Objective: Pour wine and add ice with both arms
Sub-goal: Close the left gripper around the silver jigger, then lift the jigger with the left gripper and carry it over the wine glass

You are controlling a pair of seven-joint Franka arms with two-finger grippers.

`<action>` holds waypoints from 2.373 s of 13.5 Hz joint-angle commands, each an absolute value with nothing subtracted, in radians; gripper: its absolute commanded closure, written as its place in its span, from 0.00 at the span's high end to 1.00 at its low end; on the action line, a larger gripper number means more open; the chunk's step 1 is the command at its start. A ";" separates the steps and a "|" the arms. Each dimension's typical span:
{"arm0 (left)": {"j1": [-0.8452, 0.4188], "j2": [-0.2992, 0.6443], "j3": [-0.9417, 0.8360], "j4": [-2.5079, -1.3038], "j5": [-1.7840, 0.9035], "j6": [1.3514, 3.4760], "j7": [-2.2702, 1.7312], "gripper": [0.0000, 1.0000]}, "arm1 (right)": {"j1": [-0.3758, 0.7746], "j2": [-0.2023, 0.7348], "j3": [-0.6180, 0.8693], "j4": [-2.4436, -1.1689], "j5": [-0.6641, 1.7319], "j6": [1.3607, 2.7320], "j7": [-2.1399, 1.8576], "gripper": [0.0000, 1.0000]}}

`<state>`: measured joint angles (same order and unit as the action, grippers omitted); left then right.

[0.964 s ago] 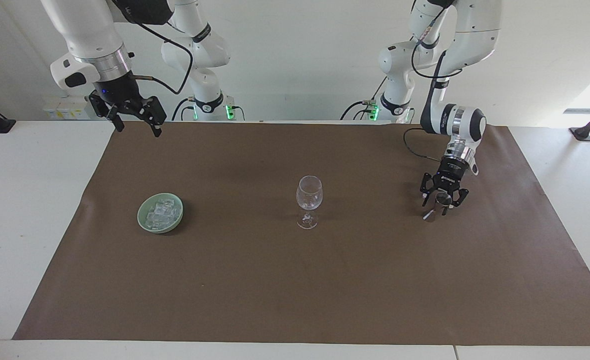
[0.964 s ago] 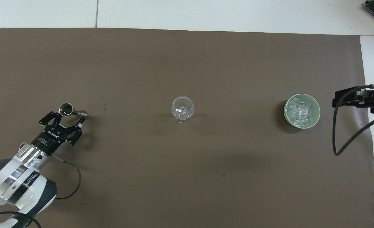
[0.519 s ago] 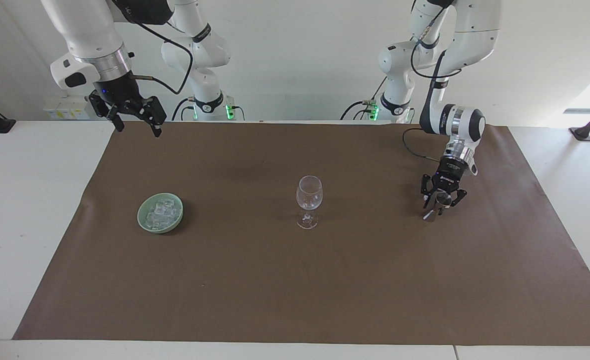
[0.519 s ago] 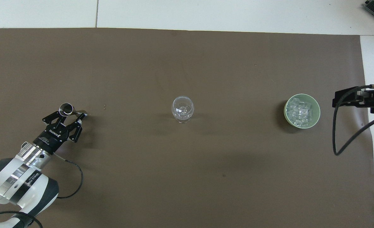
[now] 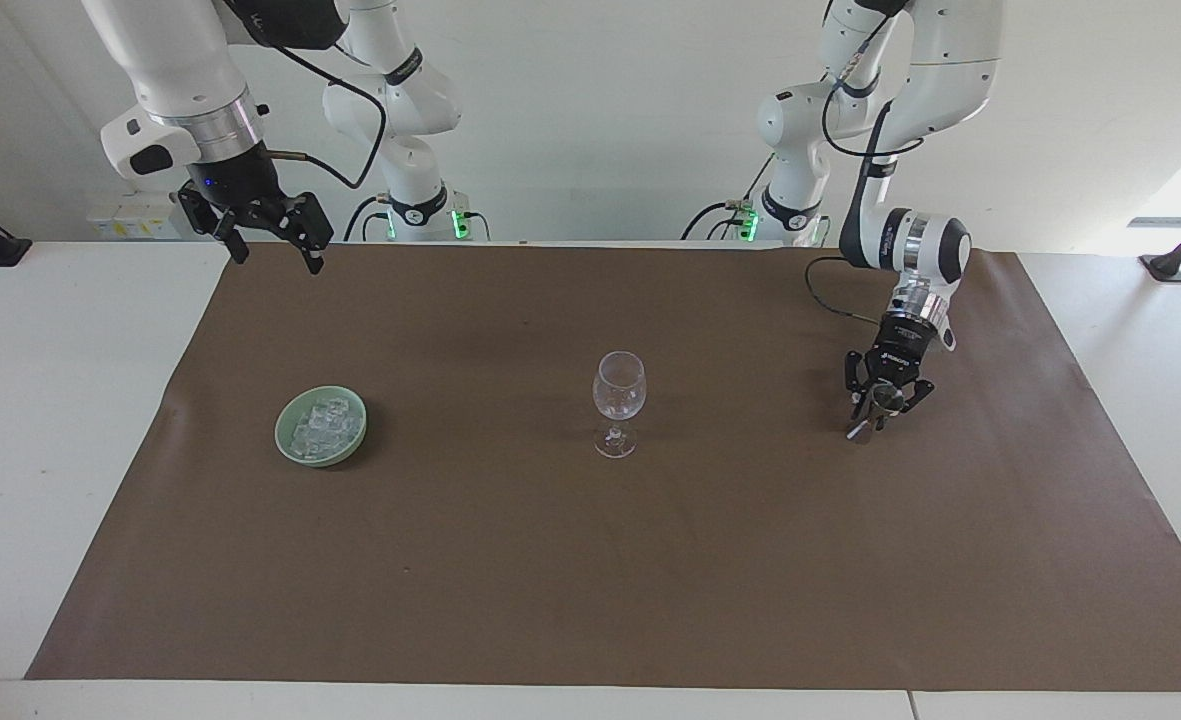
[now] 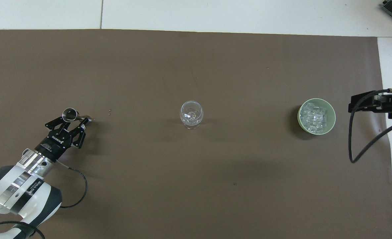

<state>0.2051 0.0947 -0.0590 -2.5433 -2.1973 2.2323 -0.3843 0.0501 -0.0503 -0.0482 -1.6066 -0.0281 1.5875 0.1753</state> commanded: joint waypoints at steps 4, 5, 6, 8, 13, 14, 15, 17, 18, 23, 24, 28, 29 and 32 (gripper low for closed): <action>0.193 0.110 -0.051 -2.528 -2.224 2.246 -0.371 0.27 | 0.052 -0.069 -0.052 -1.626 -0.032 1.582 0.149 1.00; 0.193 0.112 -0.051 -2.526 -2.224 2.244 -0.371 0.25 | 0.054 -0.069 -0.052 -1.628 -0.032 1.582 0.149 1.00; 0.193 0.120 -0.051 -2.523 -2.224 2.244 -0.373 0.22 | 0.052 -0.069 -0.052 -1.626 -0.032 1.582 0.150 1.00; 0.193 0.121 -0.051 -2.520 -2.224 2.246 -0.373 0.15 | 0.052 -0.069 -0.052 -1.626 -0.032 1.582 0.149 1.00; 0.187 0.124 -0.051 -2.487 -2.223 2.234 -0.377 0.00 | 0.052 -0.069 -0.052 -1.626 -0.032 1.582 0.149 1.00; 0.186 0.124 -0.054 -2.479 -2.223 2.224 -0.377 0.00 | 0.052 -0.069 -0.052 -1.626 -0.032 1.582 0.149 1.00; 0.184 0.124 -0.055 -2.462 -2.221 2.220 -0.380 0.00 | 0.052 -0.069 -0.052 -1.626 -0.032 1.582 0.149 1.00; 0.141 0.121 -0.060 -2.425 -2.221 2.238 -0.388 0.00 | 0.052 -0.069 -0.052 -1.626 -0.032 1.582 0.149 1.00; 0.114 0.118 -0.058 -2.413 -2.221 2.256 -0.394 0.00 | 0.052 -0.069 -0.052 -1.626 -0.032 1.582 0.149 1.00; 0.006 0.069 -0.118 -2.332 -2.224 2.477 -0.492 0.00 | 0.052 -0.069 -0.052 -1.626 -0.032 1.582 0.150 1.00; 0.006 0.058 -0.145 -2.313 -2.226 2.509 -0.512 0.00 | 0.052 -0.069 -0.052 -1.626 -0.032 1.582 0.149 1.00; 0.006 0.061 -0.276 -2.197 -2.260 2.673 -0.569 0.00 | 0.052 -0.069 -0.052 -1.626 -0.032 1.582 0.149 1.00; 0.006 0.063 -0.306 -2.168 -2.260 2.715 -0.590 0.00 | 0.054 -0.069 -0.052 -1.628 -0.032 1.582 0.149 1.00; 0.005 0.069 -0.391 -2.099 -2.266 2.809 -0.604 0.00 | 0.052 -0.069 -0.052 -1.626 -0.032 1.582 0.149 1.00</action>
